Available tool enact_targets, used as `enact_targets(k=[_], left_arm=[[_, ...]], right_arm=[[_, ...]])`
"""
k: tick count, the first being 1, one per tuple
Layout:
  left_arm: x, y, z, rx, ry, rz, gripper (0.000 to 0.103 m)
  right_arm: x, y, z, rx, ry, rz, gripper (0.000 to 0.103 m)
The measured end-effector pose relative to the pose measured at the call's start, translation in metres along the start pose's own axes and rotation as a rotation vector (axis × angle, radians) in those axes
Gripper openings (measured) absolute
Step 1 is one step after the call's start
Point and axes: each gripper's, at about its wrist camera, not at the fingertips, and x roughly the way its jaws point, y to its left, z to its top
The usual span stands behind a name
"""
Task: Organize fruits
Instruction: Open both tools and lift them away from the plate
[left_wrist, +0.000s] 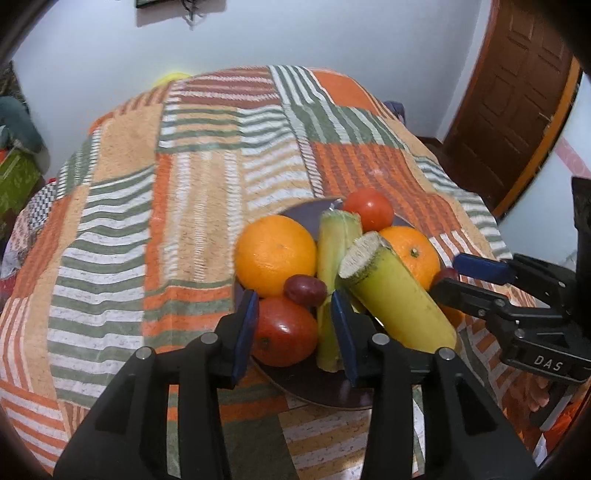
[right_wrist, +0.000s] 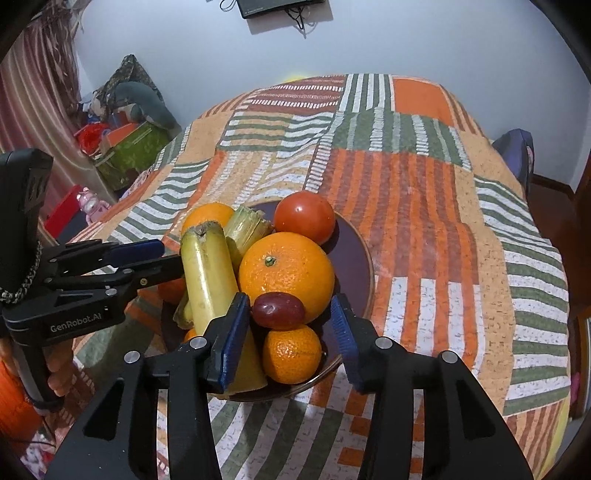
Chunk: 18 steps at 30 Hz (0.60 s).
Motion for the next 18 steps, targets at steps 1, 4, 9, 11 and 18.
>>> enact_targets(k=[1, 4, 9, 11, 18], left_arm=[[-0.004, 0.001, 0.0, -0.008, -0.015, 0.007, 0.041], [-0.023, 0.003, -0.001, -0.035, -0.06, 0.017, 0.041], [-0.067, 0.0, 0.0, -0.052, -0.148, 0.015, 0.041], [-0.093, -0.003, 0.0, -0.053, -0.196, 0.008, 0.041], [-0.198, -0.027, -0.008, -0.019, -0.382, -0.026, 0.041]], right_arm=[[-0.003, 0.001, 0.0, -0.001, -0.006, 0.0, 0.042], [-0.019, 0.003, 0.003, 0.001, -0.041, -0.004, 0.042], [-0.058, 0.011, 0.009, -0.001, -0.123, -0.015, 0.042], [-0.082, 0.017, 0.012, -0.01, -0.174, -0.032, 0.042], [-0.168, 0.05, 0.01, -0.036, -0.345, -0.028, 0.042]])
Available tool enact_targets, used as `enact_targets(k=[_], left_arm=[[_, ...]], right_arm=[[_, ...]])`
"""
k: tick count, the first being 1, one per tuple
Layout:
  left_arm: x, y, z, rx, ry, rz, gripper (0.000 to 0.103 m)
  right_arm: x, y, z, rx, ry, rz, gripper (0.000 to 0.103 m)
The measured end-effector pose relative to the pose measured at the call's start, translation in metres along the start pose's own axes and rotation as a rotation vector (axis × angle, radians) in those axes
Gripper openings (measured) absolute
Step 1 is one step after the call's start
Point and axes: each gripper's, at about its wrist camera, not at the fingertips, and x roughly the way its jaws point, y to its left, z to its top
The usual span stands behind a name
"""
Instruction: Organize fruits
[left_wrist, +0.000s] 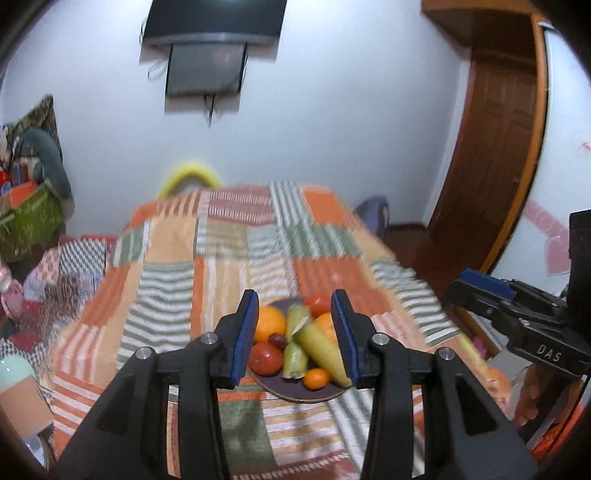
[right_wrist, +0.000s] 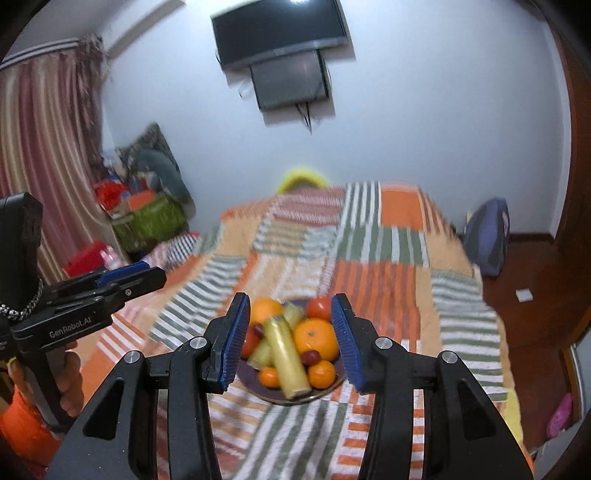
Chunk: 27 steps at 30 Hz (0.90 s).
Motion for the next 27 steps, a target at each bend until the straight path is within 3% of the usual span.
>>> enact_targets(k=[8, 11, 13, 15, 18, 20, 22, 24, 27], left_arm=[[-0.122, -0.043, 0.007, 0.084, -0.225, -0.001, 0.042], [-0.152, -0.055, 0.002, 0.1, -0.281, 0.011, 0.056], [-0.174, -0.063, -0.004, 0.11, -0.332, 0.038, 0.058], [-0.185, -0.066, -0.008, 0.11, -0.354, 0.04, 0.062], [-0.199, -0.068, -0.014, 0.095, -0.372, 0.032, 0.073], [-0.206, -0.071, -0.018, 0.098, -0.386, 0.045, 0.073], [-0.211, -0.071, -0.02, 0.101, -0.388, 0.052, 0.075], [-0.215, -0.072, -0.022, 0.09, -0.389, 0.052, 0.093], [-0.223, -0.071, -0.028, 0.072, -0.416, 0.067, 0.098]], right_arm=[[-0.103, 0.046, 0.012, -0.055, -0.223, -0.016, 0.042], [-0.13, 0.058, 0.009, -0.068, -0.281, -0.025, 0.042], [-0.139, 0.063, 0.007, -0.07, -0.301, -0.024, 0.042], [-0.145, 0.068, 0.004, -0.072, -0.318, -0.024, 0.047], [-0.151, 0.074, -0.002, -0.071, -0.348, -0.043, 0.064], [-0.153, 0.077, -0.006, -0.073, -0.364, -0.059, 0.075], [-0.156, 0.08, -0.009, -0.083, -0.376, -0.075, 0.08], [-0.159, 0.084, -0.011, -0.092, -0.384, -0.09, 0.084], [-0.162, 0.087, -0.014, -0.093, -0.398, -0.111, 0.095]])
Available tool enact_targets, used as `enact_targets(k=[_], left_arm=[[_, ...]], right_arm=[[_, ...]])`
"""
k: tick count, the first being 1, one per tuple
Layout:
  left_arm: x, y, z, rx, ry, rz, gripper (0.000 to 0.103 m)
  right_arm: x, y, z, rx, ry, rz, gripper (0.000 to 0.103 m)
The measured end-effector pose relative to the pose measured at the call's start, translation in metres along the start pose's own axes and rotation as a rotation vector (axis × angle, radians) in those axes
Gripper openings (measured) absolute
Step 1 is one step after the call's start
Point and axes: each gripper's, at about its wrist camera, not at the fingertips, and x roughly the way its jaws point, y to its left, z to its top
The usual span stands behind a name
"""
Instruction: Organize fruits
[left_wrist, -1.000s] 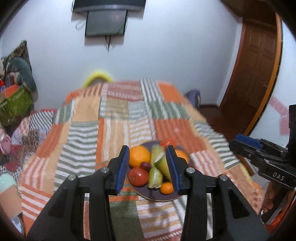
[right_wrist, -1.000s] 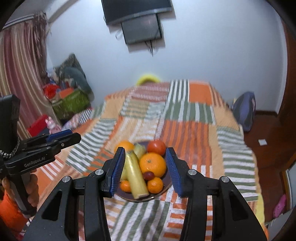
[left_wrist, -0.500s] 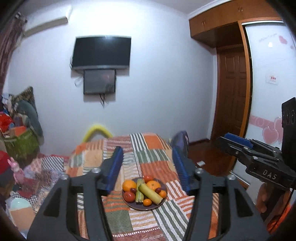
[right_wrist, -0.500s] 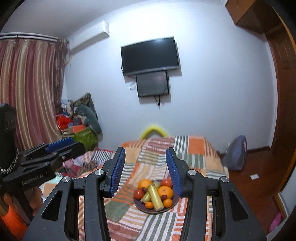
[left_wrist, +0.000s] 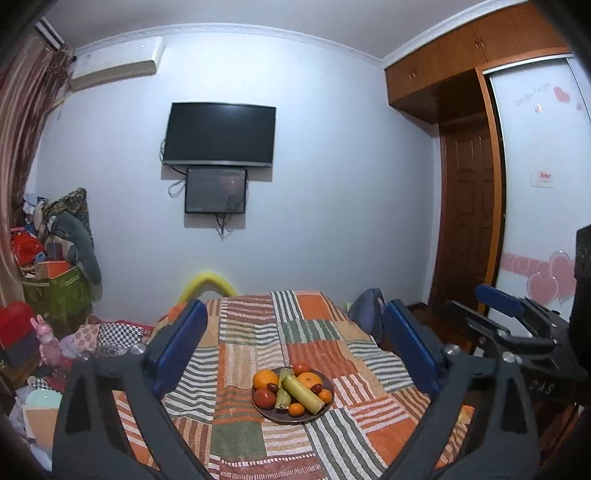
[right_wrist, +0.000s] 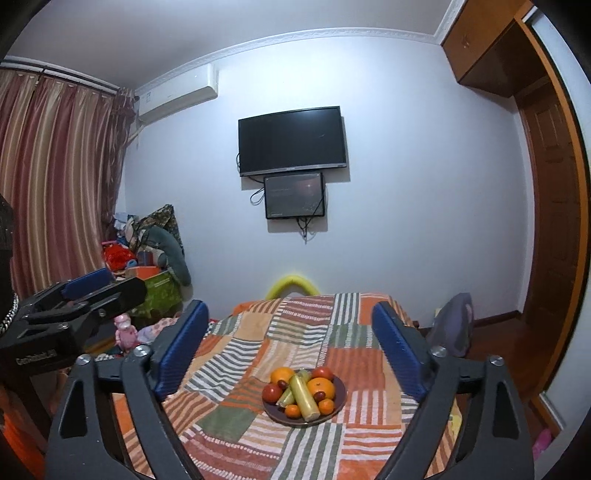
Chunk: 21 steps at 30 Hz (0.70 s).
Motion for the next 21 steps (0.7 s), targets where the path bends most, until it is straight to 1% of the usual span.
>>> enact_targets(k=[1, 2, 5, 21], left_arm=[[0.0, -0.001, -0.001, 0.008, -0.001, 0.008, 0.098], [0.0, -0.001, -0.001, 0.013, 0.0, 0.012, 0.098], [0.002, -0.001, -0.003, 0.021, 0.002, 0.021, 0.103], [0.006, 0.002, -0.005, 0.008, 0.017, 0.023, 0.103]], right_arm=[[-0.001, 0.001, -0.001, -0.001, -0.008, -0.011, 0.102], [-0.007, 0.001, -0.003, 0.002, -0.018, -0.023, 0.103], [-0.009, 0.0, -0.005, 0.009, -0.024, -0.037, 0.103], [-0.019, 0.0, -0.008, -0.003, -0.028, -0.061, 0.103]])
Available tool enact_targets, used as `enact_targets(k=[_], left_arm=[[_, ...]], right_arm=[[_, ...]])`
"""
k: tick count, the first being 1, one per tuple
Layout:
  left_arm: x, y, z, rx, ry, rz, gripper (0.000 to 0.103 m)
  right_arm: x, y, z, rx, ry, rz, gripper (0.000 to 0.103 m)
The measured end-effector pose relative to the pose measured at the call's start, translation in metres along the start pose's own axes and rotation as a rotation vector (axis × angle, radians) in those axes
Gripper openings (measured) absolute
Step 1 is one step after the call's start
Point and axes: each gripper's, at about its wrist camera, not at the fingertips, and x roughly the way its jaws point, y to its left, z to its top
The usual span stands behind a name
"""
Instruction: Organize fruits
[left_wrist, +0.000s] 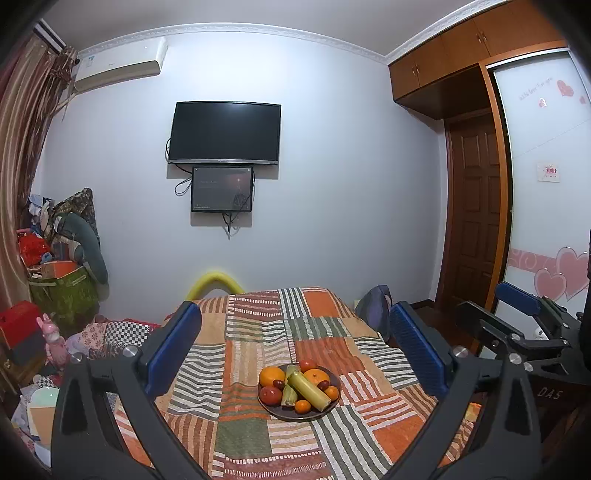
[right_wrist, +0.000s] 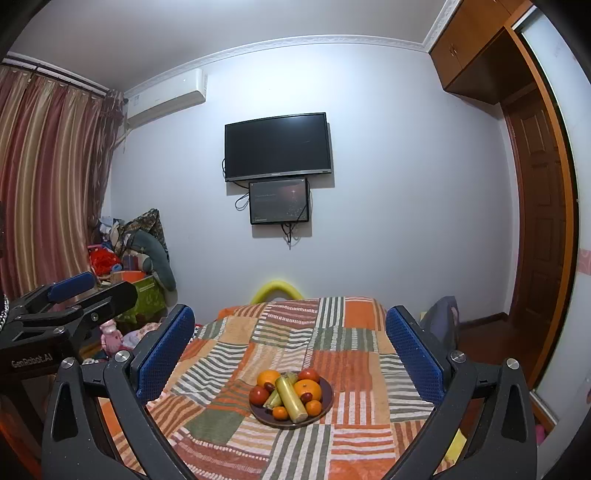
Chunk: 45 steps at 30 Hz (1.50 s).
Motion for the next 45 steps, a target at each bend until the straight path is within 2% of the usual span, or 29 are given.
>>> enact_targets(k=[45], left_arm=[[0.0045, 0.0003, -0.0067, -0.002, 0.016, -0.005, 0.103]], right_arm=[[-0.0011, 0.0004, 0.0011, 0.0, 0.004, -0.013, 0.103]])
